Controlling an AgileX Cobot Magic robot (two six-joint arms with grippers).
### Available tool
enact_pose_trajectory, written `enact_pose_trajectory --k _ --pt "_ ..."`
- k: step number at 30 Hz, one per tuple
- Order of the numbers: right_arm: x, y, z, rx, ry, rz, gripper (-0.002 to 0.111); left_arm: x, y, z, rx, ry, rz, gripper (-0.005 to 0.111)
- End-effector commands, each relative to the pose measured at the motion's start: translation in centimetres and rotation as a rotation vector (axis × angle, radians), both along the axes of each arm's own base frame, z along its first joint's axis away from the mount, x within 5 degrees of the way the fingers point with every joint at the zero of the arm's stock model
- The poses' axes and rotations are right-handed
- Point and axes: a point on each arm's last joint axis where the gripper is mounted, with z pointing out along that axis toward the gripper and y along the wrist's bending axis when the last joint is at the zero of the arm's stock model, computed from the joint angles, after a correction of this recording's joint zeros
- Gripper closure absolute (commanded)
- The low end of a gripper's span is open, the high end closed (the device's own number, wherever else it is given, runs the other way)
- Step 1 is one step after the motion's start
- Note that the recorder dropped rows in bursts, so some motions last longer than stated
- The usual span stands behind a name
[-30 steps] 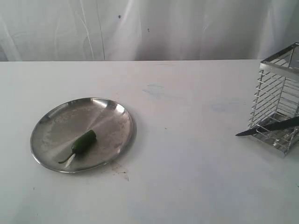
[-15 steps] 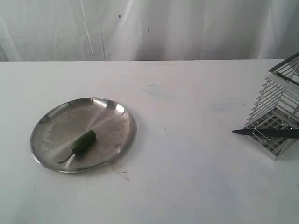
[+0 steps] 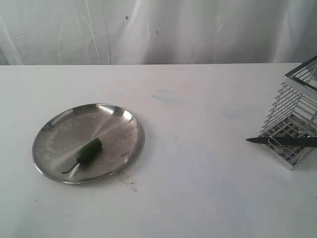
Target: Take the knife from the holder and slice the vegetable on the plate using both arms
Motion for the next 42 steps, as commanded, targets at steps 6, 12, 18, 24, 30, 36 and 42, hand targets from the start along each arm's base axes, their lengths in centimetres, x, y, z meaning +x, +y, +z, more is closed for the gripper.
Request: enact_pose_trajectory --k 6,12,18,24,30,36,42 --pt "7.7 0.9 4.6 -0.043 0.098 0.378 0.061 0.0 0.0 0.0 -0.007 -0.008 -0.006 0.107" --pt "11.8 2.1 2.9 -0.334 0.250 0.520 0.051 0.0 0.0 0.0 -0.007 -0.008 -0.006 0.107" --pt "12.4 2.9 2.0 -0.483 0.323 0.517 0.044 0.0 0.0 0.0 -0.007 -0.008 -0.006 0.107" --pt "12.5 2.2 1.3 -0.531 0.384 0.460 0.044 0.0 0.0 0.0 -0.007 -0.008 -0.006 0.107" --pt "12.6 2.8 0.2 -0.483 0.436 0.496 0.049 0.0 0.0 0.0 -0.007 -0.008 -0.006 0.107" --pt "13.2 3.3 -1.2 -0.478 0.494 0.539 0.052 0.0 0.0 0.0 -0.007 -0.008 -0.006 0.107" --pt "14.0 3.3 -2.1 -0.462 0.501 0.517 0.057 0.0 0.0 0.0 -0.007 -0.008 -0.006 0.107"
